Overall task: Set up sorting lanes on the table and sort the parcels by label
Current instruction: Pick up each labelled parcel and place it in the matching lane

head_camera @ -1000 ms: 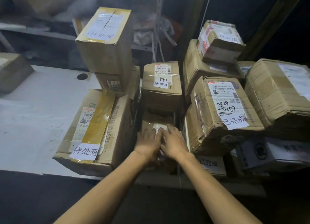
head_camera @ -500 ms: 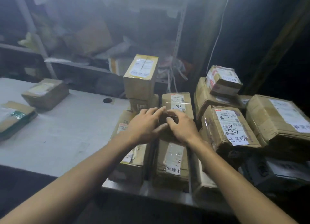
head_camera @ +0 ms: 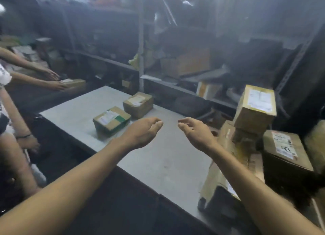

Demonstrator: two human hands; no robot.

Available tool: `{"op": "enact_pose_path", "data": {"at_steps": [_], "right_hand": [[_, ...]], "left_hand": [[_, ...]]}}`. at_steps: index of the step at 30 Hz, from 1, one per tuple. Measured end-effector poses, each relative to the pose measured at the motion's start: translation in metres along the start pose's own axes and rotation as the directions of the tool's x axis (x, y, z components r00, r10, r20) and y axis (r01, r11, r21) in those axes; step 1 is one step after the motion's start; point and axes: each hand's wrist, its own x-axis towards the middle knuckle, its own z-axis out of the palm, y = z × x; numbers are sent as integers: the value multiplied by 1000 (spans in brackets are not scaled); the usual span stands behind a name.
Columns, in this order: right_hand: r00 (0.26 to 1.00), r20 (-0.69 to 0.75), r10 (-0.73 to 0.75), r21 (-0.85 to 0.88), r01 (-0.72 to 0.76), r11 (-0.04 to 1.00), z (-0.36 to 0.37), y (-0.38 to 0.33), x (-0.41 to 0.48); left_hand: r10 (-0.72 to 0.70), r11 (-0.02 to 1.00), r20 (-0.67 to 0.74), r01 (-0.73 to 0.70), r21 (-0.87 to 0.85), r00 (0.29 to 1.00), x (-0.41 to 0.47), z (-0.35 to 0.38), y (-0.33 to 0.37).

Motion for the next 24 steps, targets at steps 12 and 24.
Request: {"op": "enact_pose_path", "data": {"at_steps": [12,24], "right_hand": [[963,269,13,5,-15,1000,139,-19,141],[886,444,136,4,-154,988,244,2,294]], "left_hand": [[-262,965,50,262,-13,964,68,-9,-183],[-424,906,87,421,51,902,179,0,-315]]}}
